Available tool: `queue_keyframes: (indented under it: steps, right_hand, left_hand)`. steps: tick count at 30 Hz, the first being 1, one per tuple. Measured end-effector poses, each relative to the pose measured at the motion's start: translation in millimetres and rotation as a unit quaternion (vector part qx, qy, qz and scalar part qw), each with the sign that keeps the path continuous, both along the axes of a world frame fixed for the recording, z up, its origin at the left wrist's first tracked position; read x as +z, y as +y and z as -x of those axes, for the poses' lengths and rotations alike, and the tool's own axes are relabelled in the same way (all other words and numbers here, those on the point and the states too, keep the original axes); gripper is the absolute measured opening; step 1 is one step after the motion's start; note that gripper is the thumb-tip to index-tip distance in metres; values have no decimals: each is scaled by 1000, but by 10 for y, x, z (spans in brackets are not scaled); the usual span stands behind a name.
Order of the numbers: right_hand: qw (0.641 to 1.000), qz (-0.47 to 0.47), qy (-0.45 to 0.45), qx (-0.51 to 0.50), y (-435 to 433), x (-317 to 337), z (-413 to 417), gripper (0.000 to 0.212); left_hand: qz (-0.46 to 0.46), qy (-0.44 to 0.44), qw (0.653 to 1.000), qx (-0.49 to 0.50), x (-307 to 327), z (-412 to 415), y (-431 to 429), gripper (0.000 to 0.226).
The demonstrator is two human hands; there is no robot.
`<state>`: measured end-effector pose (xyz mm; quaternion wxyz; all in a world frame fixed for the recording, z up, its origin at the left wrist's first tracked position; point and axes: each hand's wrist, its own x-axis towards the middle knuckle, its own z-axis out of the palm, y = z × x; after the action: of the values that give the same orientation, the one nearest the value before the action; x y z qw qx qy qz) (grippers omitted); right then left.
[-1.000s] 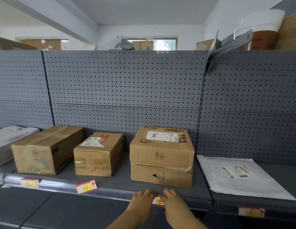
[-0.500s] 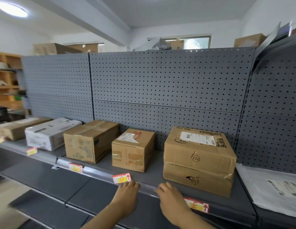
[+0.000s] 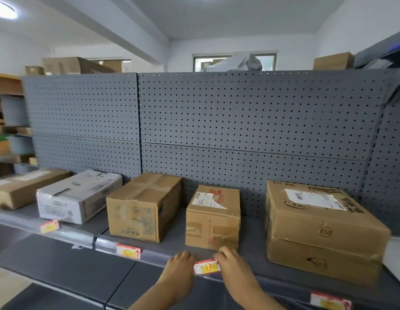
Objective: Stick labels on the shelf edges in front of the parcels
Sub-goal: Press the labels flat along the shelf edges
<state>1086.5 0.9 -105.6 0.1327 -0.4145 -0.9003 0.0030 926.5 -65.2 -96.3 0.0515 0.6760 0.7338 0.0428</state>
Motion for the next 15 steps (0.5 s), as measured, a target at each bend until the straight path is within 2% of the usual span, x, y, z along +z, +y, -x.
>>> queue_keyframes:
  steps: [3, 8, 11, 13, 15]
  right_hand:
    - [999, 4, -17, -43, 14, -32, 116, 29]
    - [996, 31, -15, -88, 3, -61, 189, 26]
    - [996, 30, -21, -79, 23, -103, 200, 28]
    - [996, 63, -10, -60, 83, -176, 203, 28]
    - [996, 69, 24, -58, 141, -258, 230, 19]
  left_hand:
    - [3, 1, 999, -32, -7, 117, 52, 48]
    - [11, 7, 998, -68, -43, 254, 60, 54]
    - [16, -3, 997, -81, -41, 283, 56, 56]
    - [24, -11, 996, -85, -20, 281, 74, 55]
    - [29, -4, 996, -87, 5, 264, 118, 53]
